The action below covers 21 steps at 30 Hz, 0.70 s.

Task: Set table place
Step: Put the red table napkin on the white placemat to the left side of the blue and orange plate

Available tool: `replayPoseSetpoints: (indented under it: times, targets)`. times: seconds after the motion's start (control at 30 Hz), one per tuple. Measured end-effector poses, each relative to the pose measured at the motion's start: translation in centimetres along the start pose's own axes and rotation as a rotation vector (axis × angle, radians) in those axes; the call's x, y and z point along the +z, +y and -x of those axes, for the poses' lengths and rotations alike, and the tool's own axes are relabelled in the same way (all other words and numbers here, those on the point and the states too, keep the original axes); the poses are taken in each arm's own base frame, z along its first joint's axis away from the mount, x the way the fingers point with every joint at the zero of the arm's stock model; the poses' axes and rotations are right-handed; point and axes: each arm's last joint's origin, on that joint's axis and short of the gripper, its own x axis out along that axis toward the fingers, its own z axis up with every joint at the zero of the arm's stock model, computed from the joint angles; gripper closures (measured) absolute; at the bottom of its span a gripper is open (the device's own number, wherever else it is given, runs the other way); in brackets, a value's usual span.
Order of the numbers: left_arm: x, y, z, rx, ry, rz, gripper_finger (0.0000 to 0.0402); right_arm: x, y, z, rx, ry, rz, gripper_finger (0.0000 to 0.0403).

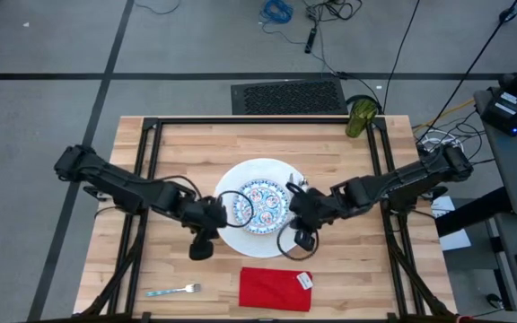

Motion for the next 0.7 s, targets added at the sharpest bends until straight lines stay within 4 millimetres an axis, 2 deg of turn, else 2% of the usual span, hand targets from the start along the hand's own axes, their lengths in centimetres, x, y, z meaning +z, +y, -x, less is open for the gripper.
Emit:
replayPoseSetpoints:
  times: [0.17,0.33,0.43,0.53,0.7]
  targets:
    - [0.2,0.0,-1.3,0.012,0.033,-0.198,0.0402,-0.9,1.0,0.1,-0.008,-0.006,-0.093,0.0403]
    - [1.7,-0.1,-3.1,0.041,-0.061,-0.326,0.0396,-1.8,1.4,0.2,-0.047,-0.009,-0.245,0.0403]
    - [3.0,-0.1,-4.5,0.017,-0.143,-0.340,0.0378,-2.7,1.6,0.4,-0.077,0.033,-0.293,0.0403]
    - [4.3,0.0,-5.7,-0.048,-0.138,-0.310,0.0350,-3.8,1.6,0.6,-0.138,0.083,-0.333,0.0403]
    - [6.0,-0.8,-7.8,-0.057,-0.112,-0.270,0.0297,-5.4,1.4,1.0,-0.252,0.131,-0.307,0.0403]
